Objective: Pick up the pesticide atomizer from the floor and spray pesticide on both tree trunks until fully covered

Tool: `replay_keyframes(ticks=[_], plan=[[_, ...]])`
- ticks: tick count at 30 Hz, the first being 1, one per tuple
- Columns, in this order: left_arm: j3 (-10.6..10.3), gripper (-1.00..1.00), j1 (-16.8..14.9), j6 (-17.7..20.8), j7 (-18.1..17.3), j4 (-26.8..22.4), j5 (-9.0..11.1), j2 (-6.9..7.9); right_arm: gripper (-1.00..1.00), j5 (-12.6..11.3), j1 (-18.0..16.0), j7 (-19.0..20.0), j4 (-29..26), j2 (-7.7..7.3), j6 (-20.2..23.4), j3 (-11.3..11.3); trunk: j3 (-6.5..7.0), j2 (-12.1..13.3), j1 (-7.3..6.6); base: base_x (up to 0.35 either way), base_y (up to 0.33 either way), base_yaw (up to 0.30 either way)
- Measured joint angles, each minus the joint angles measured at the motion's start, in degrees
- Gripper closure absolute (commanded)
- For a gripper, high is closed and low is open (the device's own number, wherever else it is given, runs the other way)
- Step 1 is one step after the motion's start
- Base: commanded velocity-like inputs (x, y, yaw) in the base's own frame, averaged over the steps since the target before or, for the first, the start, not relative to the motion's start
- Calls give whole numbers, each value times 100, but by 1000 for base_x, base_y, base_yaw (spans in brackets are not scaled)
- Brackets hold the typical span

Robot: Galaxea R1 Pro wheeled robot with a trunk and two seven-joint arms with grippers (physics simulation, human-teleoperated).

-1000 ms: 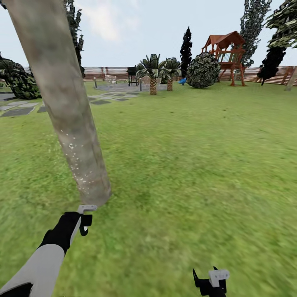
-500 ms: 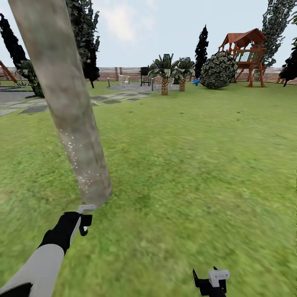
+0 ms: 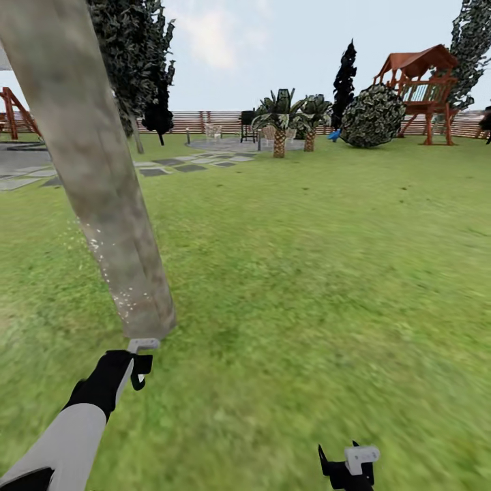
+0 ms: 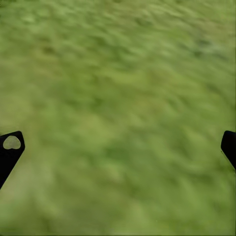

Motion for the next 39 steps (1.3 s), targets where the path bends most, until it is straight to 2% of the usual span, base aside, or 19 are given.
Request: replay_keyframes(ticks=[18,32,39], plan=[[-9,100,0,70,-10,0,-1,-7,-100,2,0,0,0,0,0,-2,0,0,0,134,-272,269],[-9,100,0,70,-10,-5,0,1,-100,7,0,0,0,0,0,0,0,0,0,138,-272,20],[-9,100,0,70,-10,-9,0,0,-100,6,0,0,0,0,0,-1,0,0,0,140,-272,209]])
